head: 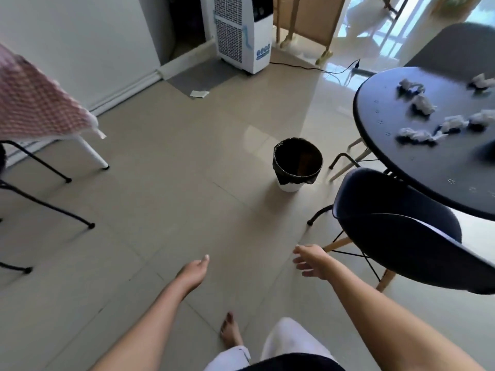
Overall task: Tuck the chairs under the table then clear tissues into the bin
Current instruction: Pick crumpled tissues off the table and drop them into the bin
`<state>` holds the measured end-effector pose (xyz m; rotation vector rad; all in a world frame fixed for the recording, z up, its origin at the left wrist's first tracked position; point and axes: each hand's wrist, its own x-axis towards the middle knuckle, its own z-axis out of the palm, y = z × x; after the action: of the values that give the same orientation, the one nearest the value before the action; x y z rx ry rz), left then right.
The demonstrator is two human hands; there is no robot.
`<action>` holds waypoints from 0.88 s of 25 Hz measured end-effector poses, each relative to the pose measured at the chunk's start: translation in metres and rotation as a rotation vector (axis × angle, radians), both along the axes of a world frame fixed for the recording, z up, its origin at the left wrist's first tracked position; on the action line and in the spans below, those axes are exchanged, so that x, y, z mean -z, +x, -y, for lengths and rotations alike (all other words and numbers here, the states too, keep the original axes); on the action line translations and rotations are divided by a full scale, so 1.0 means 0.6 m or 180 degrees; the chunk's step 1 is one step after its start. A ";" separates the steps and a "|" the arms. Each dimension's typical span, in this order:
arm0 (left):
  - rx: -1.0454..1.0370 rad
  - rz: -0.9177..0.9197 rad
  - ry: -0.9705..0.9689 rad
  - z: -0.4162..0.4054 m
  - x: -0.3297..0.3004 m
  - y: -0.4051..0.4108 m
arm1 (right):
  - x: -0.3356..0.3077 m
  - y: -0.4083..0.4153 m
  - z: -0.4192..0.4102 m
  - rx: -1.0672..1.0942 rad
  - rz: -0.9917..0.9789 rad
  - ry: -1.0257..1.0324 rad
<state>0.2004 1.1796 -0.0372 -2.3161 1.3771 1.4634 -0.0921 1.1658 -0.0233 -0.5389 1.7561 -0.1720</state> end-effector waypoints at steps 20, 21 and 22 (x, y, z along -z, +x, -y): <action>-0.0730 -0.0606 0.0319 0.892 -0.025 0.072 | -0.006 0.056 0.845 0.0489 0.0160 -0.0146; -0.0675 -0.0641 0.0367 0.935 -0.025 0.065 | -0.004 0.049 0.881 0.0517 0.0165 -0.0120; -0.0613 -0.0656 0.0397 0.988 -0.023 0.060 | -0.001 0.041 0.924 0.0581 0.0152 -0.0108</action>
<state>0.2362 0.5867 -0.0234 -2.3286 1.0904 1.8319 -0.0672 0.6111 -0.0229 -0.3953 1.7575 -0.3405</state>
